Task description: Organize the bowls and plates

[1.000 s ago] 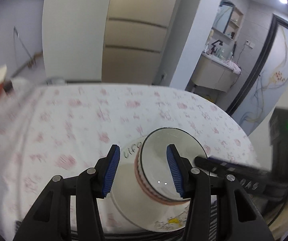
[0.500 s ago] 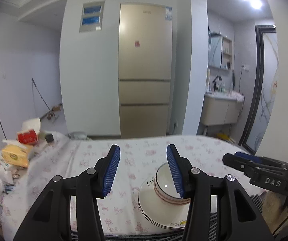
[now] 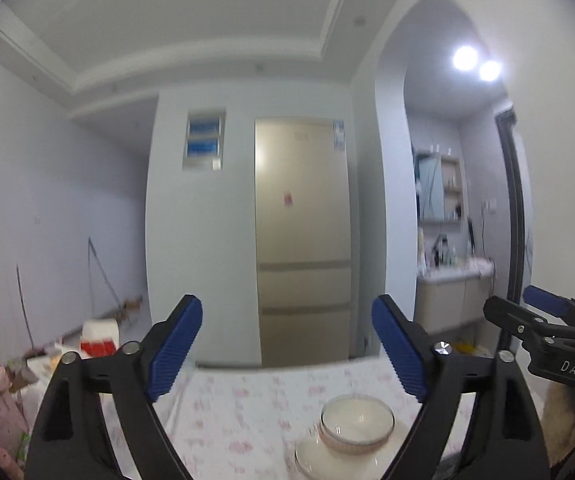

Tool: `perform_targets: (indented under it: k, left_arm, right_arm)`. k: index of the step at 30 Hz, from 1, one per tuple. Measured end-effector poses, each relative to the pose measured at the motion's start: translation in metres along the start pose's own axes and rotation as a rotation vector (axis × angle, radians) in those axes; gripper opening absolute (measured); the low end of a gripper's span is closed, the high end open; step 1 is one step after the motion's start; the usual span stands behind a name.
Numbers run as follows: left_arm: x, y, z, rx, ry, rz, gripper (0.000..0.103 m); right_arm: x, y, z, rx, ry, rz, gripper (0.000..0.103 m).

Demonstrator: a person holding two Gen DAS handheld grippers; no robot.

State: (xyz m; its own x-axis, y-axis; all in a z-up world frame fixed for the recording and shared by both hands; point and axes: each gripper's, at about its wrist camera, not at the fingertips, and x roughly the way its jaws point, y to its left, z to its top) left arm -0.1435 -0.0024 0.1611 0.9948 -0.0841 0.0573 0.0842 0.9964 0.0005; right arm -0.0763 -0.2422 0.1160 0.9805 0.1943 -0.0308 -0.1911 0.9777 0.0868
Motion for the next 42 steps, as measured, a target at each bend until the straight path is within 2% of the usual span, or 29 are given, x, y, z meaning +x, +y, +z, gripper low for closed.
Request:
perform_targets:
  k: [1, 2, 6, 9, 13, 17, 19, 28, 36, 42]
  left_arm:
    - [-0.005, 0.0, -0.002, 0.003, -0.033, 0.01, 0.092]
    - [-0.01, 0.0, -0.006, 0.01, -0.062, 0.019, 0.102]
    - [-0.016, 0.005, -0.025, 0.001, -0.103, -0.021, 0.103]
    - [-0.013, 0.011, -0.046, -0.012, -0.088, -0.01, 0.103]
    - [-0.001, 0.012, -0.078, 0.017, -0.062, -0.003, 0.103]
    - [0.011, 0.015, -0.103, 0.031, -0.059, -0.011, 0.103]
    - [0.014, 0.018, -0.116, 0.022, -0.073, -0.016, 0.103]
    - [0.04, 0.024, -0.163, 0.02, 0.006, 0.004, 0.103]
    - [0.044, 0.022, -0.177, 0.016, 0.029, -0.022, 0.103]
    - [0.043, 0.019, -0.18, 0.021, 0.022, -0.02, 0.103]
  right_arm:
    - [-0.002, 0.0, -0.001, -0.001, -0.022, -0.008, 0.1]
    - [-0.002, 0.0, -0.003, 0.0, -0.037, -0.013, 0.103]
    - [0.007, 0.001, -0.012, 0.02, -0.011, -0.006, 0.103]
    - [0.011, 0.003, -0.025, 0.005, -0.018, 0.004, 0.103]
    - [0.013, 0.005, -0.051, -0.042, -0.075, -0.06, 0.103]
    - [0.024, 0.001, -0.073, -0.008, -0.039, 0.002, 0.103]
    - [0.027, -0.003, -0.085, 0.005, -0.039, -0.011, 0.103]
    - [0.036, -0.004, -0.121, -0.05, -0.024, -0.054, 0.103]
    - [0.043, -0.01, -0.136, -0.032, 0.008, -0.07, 0.103]
    - [0.04, -0.005, -0.142, -0.072, 0.003, -0.085, 0.103]
